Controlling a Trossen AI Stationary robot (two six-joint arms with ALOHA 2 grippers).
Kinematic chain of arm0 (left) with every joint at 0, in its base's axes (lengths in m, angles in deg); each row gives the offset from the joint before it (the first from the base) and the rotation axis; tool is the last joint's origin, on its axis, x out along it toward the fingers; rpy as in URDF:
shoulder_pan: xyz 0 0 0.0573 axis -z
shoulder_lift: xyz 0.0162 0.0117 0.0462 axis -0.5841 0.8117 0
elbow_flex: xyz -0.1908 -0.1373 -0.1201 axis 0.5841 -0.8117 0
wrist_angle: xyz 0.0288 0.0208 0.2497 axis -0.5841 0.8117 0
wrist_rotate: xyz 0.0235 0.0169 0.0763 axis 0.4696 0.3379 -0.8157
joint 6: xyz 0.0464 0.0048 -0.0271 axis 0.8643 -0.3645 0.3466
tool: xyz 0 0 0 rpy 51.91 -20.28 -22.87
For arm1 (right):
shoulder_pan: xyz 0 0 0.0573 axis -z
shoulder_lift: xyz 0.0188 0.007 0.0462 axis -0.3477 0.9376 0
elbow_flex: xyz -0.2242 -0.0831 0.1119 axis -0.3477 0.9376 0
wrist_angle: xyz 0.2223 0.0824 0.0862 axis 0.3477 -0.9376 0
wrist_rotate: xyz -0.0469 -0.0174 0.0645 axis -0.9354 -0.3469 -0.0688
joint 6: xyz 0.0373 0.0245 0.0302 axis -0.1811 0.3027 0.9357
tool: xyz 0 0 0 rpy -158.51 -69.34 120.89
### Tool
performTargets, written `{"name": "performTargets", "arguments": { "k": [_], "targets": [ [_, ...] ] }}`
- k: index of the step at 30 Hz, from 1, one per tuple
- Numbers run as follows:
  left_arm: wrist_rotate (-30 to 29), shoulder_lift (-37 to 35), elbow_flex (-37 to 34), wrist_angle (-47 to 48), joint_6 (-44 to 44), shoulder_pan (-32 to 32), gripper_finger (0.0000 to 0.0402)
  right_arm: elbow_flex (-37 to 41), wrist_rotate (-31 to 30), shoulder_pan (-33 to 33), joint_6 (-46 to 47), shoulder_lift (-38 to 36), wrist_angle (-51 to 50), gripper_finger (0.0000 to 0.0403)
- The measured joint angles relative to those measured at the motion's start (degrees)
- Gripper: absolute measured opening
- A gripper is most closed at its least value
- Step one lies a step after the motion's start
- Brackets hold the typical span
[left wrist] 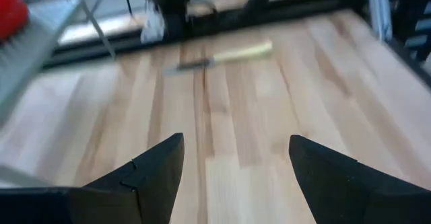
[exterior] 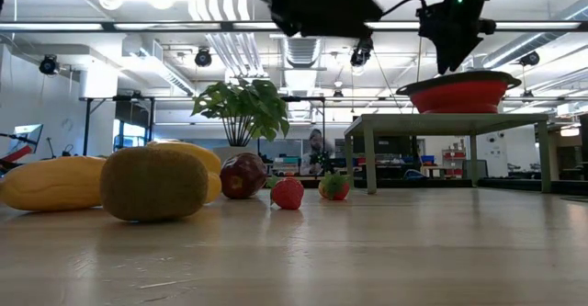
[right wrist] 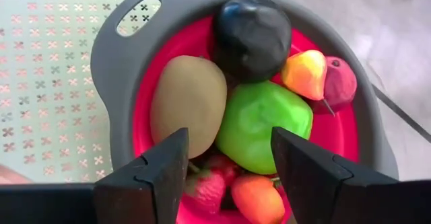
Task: Pick & Place Fruit
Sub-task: Put the red strawberry into the red strainer bowl on the shelf
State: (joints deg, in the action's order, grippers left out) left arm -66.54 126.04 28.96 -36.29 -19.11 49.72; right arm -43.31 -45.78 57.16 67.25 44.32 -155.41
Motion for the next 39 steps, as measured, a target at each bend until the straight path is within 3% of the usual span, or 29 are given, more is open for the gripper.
{"name": "performTargets", "arguments": {
  "k": [7, 13, 22, 28, 39],
  "targets": [
    [0.0, 0.0, 0.0, 10.9, -2.2, 0.0, 0.0273, -0.7, 3.5, -1.8, 0.0, -1.8, 0.6, 0.0229],
    [0.0, 0.0, 0.0, 15.6, -3.6, 0.0, 0.0273, -0.7, 4.9, -7.9, 0.0, -2.6, 1.0, 0.0239],
    [3.5, 0.1, -0.1, 28.7, 9.4, 0.1, 0.0273, -0.6, 4.6, -18.1, 0.8, -2.7, 4.3, 0.0220],
    [3.5, 3.0, -0.1, 29.0, 18.8, -0.7, 0.0273, -0.6, 4.5, -19.7, 0.9, -2.7, 6.1, 0.0206],
    [3.3, 8.0, -0.1, 27.8, 23.0, -3.9, 0.0273, -0.6, 4.5, -19.7, 0.4, -2.7, 6.3, 0.0221]
  ]
}}
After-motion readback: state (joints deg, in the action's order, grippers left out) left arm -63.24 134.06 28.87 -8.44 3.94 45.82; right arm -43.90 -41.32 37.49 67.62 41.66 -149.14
